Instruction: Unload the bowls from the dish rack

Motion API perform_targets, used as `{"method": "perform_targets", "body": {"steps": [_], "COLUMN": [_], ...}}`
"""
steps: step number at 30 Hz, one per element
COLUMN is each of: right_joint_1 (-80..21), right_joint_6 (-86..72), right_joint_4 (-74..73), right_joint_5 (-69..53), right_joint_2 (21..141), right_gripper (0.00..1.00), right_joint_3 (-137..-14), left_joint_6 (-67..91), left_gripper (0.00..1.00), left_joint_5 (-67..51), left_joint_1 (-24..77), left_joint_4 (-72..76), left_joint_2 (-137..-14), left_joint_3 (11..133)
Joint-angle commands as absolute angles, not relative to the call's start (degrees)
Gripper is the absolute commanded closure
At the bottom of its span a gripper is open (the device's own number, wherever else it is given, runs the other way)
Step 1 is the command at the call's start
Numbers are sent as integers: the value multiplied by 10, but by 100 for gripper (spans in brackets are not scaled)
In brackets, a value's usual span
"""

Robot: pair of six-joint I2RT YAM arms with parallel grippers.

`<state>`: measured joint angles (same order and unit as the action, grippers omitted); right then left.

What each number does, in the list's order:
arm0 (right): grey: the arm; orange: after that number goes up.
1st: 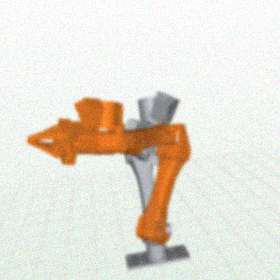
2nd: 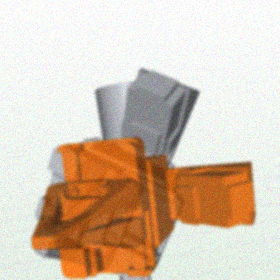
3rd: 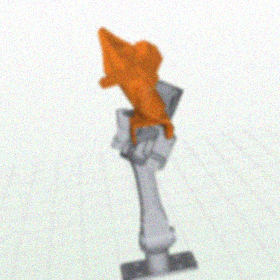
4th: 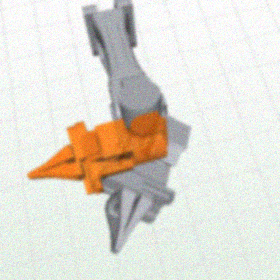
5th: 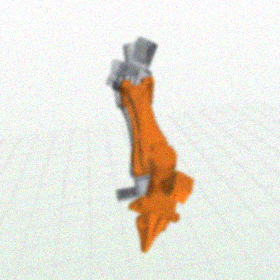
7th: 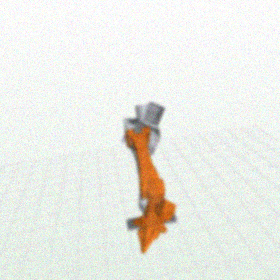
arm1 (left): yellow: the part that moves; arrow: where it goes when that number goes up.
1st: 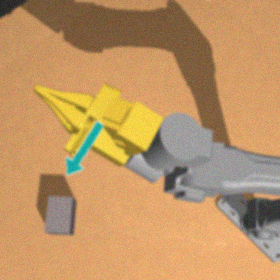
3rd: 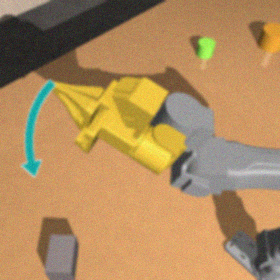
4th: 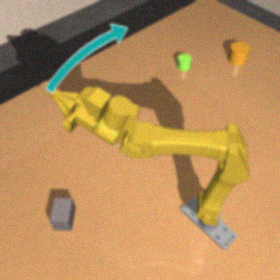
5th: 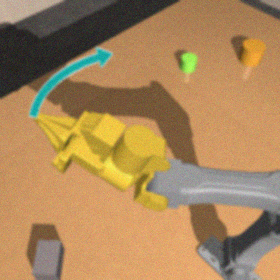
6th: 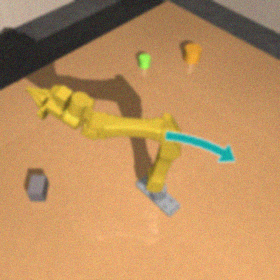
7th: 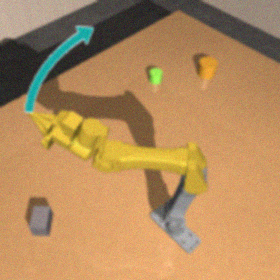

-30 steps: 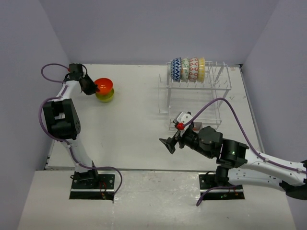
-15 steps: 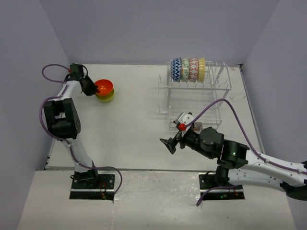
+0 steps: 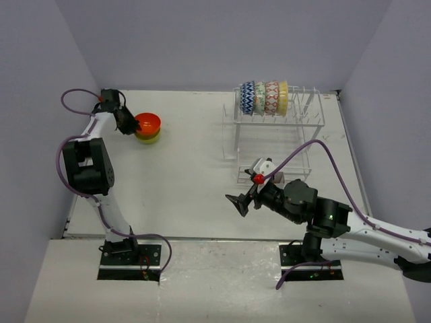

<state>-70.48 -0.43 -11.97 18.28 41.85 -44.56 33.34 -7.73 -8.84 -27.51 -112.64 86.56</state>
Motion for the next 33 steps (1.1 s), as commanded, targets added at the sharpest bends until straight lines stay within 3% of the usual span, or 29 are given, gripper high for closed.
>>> {"method": "perform_targets", "body": {"steps": [1,15,19,24,25,27,28,30,33], "right_joint_1": [-705,-705,-704,-704,-704,-704,-704,-704,-704], "right_joint_6": [-4,-4,-4,-4,-4,-4,-4,-4,-4], "right_joint_4": [-95,-94,-94,-94,-94,-94,-95,-94,-94], "right_joint_5": [177,176,174,171,172,172,172,172,171], "right_joint_2": [414,417,418,424,424,422,420,417,413], "right_gripper": [1,1,1,1,1,1,1,1,1], "right_joint_3": [-441,-441,-442,-445,-444,-442,-442,-442,-441], "left_joint_6": [323,323,320,316,316,317,317,320,321], "left_gripper": [80,71,57,51,56,79,84,90,90], "left_joint_5": [-75,-85,-82,-81,-80,-79,-79,-79,-85], "left_joint_1": [-86,-86,-86,-86,-87,-87,-87,-87,-87], "left_joint_4": [-270,-287,-306,-318,-323,-323,-315,-306,-305], "left_joint_2": [-1124,-1112,-1100,-1096,-1096,-1091,-1088,-1080,-1084], "left_joint_3": [892,897,911,918,916,905,898,884,881]}}
